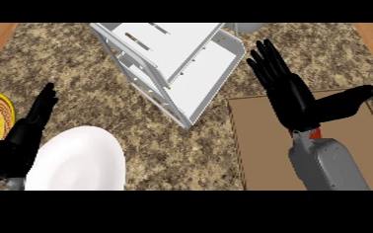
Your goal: Pick the bell pepper from the tray and place it in the tiered basket
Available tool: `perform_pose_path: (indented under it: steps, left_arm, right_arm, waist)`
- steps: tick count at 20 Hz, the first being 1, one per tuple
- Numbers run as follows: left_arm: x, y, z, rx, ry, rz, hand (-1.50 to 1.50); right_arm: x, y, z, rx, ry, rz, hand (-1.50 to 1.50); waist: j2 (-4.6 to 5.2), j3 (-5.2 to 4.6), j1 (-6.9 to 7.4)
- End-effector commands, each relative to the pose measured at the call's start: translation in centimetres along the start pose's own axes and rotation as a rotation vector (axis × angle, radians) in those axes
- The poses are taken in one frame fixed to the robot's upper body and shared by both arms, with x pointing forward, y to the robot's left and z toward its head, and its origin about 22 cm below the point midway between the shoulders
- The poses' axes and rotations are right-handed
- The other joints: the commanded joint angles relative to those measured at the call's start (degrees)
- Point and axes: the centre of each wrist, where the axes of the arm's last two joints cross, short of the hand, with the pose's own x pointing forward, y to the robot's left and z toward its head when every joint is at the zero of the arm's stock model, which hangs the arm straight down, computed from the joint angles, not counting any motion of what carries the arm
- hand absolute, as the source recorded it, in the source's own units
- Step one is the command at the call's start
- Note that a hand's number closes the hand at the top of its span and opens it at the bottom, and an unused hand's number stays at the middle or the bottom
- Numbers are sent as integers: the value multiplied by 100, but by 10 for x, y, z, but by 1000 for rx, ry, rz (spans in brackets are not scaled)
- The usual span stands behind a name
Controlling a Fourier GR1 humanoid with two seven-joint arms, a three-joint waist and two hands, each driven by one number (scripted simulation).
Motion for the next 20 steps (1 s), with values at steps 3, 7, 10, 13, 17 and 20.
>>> perform_pose_path:
  steps: [3, 7, 10, 13, 17, 20]
  left_arm:
    - [19, -18, -14, -60, -136, -36, 0]
    - [25, -13, -13, -80, -190, -87, 0]
    - [39, -34, -23, -124, -276, -100, 0]
    - [27, -45, -25, -165, -295, -94, 0]
    - [35, -52, -30, -156, -278, -93, 0]
    - [36, -44, -18, -140, -263, -109, 0]
  right_arm:
    - [45, 28, -14, 391, -154, 66, 150]
    - [101, -20, -11, 252, -181, 683, 150]
    - [45, -20, 4, 13, -101, 364, -150]
    - [47, -23, 13, 98, -211, 373, -150]
    - [91, -25, 20, 232, -142, 522, -150]
    - [118, -47, 35, 302, 74, 813, -150]
  waist:
    - [-236, 103, -37]
    - [-493, -12, -540]
    - [-245, 100, -161]
    - [-240, 100, -33]
    - [-248, 96, -75]
    - [-301, 86, -150]
